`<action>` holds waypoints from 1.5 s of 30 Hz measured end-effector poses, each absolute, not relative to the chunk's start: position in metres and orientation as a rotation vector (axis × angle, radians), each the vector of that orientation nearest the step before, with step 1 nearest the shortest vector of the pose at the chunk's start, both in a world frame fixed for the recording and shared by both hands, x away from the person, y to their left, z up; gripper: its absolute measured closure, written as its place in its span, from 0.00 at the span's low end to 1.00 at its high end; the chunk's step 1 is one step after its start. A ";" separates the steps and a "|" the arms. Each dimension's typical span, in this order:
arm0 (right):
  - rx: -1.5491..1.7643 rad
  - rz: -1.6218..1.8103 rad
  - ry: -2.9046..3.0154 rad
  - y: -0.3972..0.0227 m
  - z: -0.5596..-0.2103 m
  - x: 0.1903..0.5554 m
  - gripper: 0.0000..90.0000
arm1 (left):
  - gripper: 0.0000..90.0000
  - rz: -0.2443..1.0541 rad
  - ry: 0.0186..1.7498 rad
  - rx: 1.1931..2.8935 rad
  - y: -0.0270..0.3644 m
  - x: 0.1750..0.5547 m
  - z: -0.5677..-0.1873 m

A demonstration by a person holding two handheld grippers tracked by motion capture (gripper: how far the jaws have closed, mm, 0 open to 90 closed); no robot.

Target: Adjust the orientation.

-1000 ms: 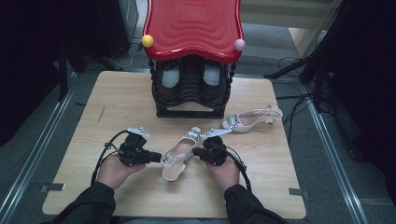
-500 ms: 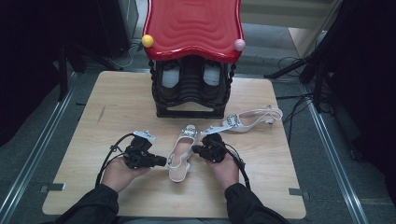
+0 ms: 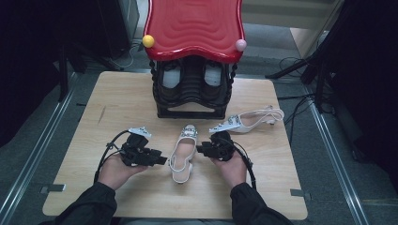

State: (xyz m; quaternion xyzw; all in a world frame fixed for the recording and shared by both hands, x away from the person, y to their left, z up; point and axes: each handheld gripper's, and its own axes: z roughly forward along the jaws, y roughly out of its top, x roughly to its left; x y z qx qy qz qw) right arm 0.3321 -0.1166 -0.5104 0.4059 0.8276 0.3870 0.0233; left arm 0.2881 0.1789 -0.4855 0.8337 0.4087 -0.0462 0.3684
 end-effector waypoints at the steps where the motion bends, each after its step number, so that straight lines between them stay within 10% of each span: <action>1: 1.255 1.201 2.563 -0.118 -0.509 0.331 0.71 | 0.59 -0.114 1.047 2.139 0.180 0.289 -0.485; 20: 1.313 1.246 2.407 -0.168 -0.484 0.326 0.69 | 0.50 -0.095 1.013 2.132 0.181 0.306 -0.477; 30: 1.443 1.205 2.300 -0.206 -0.473 0.339 0.98 | 0.49 -0.117 1.000 2.121 0.180 0.309 -0.476; 45: 1.597 1.085 2.159 -0.244 -0.486 0.390 1.00 | 0.49 -0.121 0.999 2.133 0.184 0.307 -0.477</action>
